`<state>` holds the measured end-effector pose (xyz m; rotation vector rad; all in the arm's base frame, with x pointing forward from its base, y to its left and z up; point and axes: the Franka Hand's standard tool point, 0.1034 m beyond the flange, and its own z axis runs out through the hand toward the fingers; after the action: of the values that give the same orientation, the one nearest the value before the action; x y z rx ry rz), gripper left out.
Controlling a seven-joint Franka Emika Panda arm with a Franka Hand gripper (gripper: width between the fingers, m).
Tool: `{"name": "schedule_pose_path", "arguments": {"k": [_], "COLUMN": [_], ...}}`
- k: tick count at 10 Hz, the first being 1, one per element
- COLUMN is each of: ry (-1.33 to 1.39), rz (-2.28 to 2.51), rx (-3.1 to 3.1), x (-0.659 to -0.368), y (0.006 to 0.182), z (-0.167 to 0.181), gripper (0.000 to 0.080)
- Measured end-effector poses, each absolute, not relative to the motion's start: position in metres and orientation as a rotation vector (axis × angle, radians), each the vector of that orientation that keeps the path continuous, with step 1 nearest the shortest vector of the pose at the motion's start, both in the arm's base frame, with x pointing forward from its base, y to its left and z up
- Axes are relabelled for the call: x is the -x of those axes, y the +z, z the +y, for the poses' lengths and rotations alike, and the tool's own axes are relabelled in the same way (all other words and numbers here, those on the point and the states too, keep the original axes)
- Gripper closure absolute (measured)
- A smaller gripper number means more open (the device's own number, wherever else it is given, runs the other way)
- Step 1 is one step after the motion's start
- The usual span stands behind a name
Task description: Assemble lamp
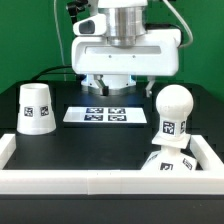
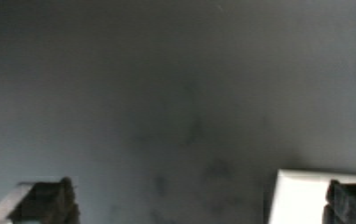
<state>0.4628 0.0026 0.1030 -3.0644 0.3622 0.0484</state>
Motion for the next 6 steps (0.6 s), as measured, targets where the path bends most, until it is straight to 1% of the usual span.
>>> {"name": "schedule_pose_path", "arguments": {"k": [2, 4, 5, 6], "ry": [0.038, 0.031, 0.030, 0.034], "rz": [0.269, 0.246, 0.257, 0.258], "rx": [3.064, 3.062, 3.061, 3.061], "x": [-0.436, -0.417, -0.410, -0.410], "y": [0.112, 0.115, 0.114, 0.113], "z": [-0.040, -0.069, -0.076, -0.075], "gripper": [0.0101, 0.0101, 0.0101, 0.0101]}}
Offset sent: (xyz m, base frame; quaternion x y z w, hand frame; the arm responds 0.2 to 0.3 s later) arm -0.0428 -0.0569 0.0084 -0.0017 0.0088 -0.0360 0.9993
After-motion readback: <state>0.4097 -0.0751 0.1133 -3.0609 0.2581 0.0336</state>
